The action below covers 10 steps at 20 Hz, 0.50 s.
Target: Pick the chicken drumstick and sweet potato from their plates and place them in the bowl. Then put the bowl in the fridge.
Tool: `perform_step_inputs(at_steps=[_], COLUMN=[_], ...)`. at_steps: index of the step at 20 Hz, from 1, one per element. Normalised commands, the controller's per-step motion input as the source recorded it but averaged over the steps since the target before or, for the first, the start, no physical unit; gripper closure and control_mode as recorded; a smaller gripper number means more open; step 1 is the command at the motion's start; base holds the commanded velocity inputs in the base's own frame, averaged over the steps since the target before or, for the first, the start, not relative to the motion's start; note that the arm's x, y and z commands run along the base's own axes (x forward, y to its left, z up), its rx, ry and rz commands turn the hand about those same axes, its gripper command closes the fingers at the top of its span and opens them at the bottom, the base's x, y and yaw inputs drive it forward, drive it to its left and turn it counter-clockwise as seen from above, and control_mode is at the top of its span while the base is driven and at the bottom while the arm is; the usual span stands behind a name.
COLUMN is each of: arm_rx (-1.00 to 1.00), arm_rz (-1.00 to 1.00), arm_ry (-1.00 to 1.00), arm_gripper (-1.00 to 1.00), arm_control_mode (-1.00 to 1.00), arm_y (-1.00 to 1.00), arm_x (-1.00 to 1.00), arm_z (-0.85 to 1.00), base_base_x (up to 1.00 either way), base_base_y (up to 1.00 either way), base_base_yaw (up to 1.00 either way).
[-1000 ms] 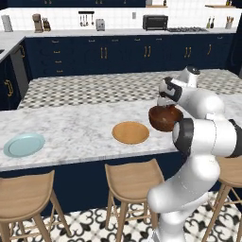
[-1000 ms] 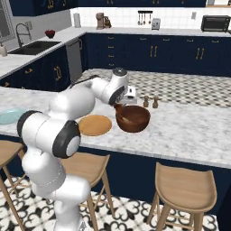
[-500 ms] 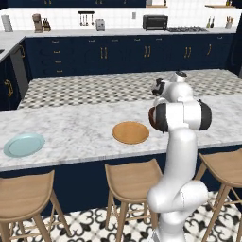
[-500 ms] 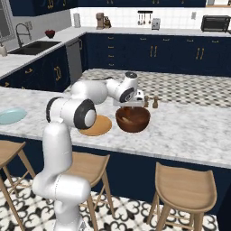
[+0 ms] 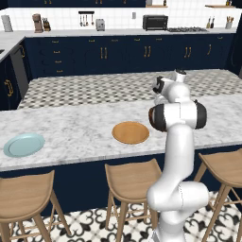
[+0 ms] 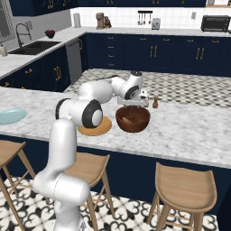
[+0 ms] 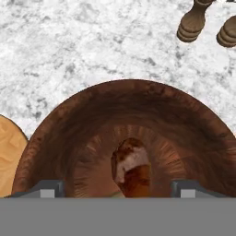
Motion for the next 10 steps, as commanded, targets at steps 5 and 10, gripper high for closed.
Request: perform_step_inputs(at_steps=[5, 10], arm_rx=[0.07, 0.04], arm_rz=[-0.31, -0.5], arm_ry=[0.05, 0.16], arm_gripper=[-1.0, -1.0], arm_control_mode=[-1.0, -1.0], arm_y=[-0.1, -0.26], arm_x=[-0.68, -0.64], arm_z=[0.07, -0.16], base_base_x=[0.0, 0.0], base_base_y=[0.0, 0.0], base_base_yaw=[0.0, 0.0])
